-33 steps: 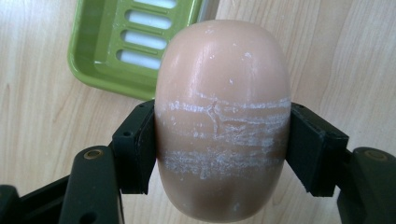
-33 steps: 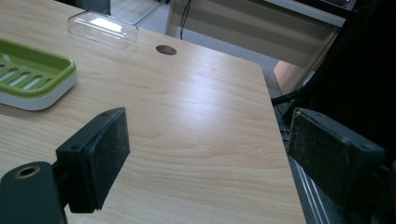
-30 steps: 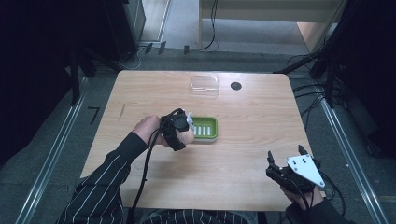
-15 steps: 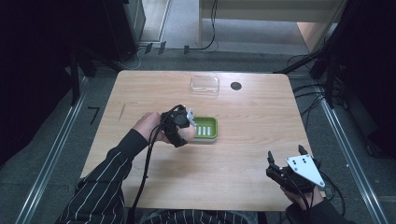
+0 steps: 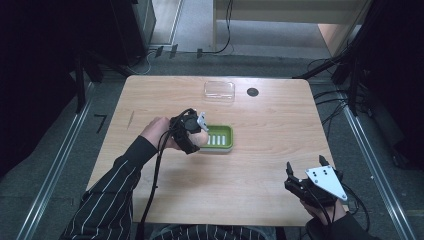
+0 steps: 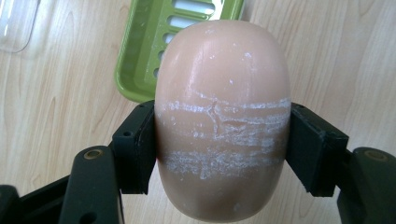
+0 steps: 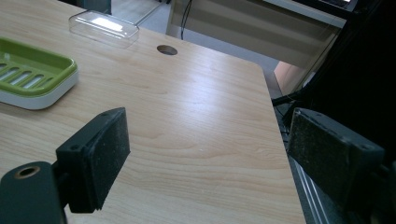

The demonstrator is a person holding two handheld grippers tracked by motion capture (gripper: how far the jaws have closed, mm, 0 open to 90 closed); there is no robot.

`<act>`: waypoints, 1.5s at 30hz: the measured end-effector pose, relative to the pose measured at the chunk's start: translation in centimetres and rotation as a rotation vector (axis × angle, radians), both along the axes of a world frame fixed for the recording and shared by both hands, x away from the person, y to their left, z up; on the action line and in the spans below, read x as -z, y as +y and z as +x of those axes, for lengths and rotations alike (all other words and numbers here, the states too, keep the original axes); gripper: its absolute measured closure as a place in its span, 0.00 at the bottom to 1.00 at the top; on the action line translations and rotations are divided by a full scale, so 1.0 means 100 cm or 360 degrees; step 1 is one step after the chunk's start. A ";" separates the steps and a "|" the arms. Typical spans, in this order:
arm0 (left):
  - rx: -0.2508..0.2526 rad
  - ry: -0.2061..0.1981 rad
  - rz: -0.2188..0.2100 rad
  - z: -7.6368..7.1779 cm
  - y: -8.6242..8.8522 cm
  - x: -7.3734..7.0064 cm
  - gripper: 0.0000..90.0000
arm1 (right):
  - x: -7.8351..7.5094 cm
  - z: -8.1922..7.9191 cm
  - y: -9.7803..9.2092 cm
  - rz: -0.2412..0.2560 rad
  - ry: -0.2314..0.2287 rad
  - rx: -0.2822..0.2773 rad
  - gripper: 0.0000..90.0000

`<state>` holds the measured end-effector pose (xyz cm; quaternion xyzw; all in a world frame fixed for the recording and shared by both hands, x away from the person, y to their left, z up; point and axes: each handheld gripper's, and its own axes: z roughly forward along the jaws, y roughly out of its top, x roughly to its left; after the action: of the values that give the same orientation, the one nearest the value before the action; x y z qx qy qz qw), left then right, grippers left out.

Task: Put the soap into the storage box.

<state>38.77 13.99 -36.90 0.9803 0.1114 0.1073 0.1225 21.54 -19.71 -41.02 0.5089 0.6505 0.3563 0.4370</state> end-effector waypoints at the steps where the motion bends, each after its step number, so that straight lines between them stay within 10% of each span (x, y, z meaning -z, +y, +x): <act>1: 0.0003 -0.0006 -0.0003 0.000 0.000 -0.001 0.37 | 0.000 0.000 0.000 0.0006 0.0001 0.0003 0.15; 45: 0.0104 -0.0034 0.0019 0.038 -0.031 0.018 0.37 | 0.001 -0.011 -0.011 0.0011 0.0007 0.0083 0.15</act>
<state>42.55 10.88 -38.67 0.9830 0.0774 0.1143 0.1214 20.40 -20.78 -41.12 0.5280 0.6367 0.3460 0.4428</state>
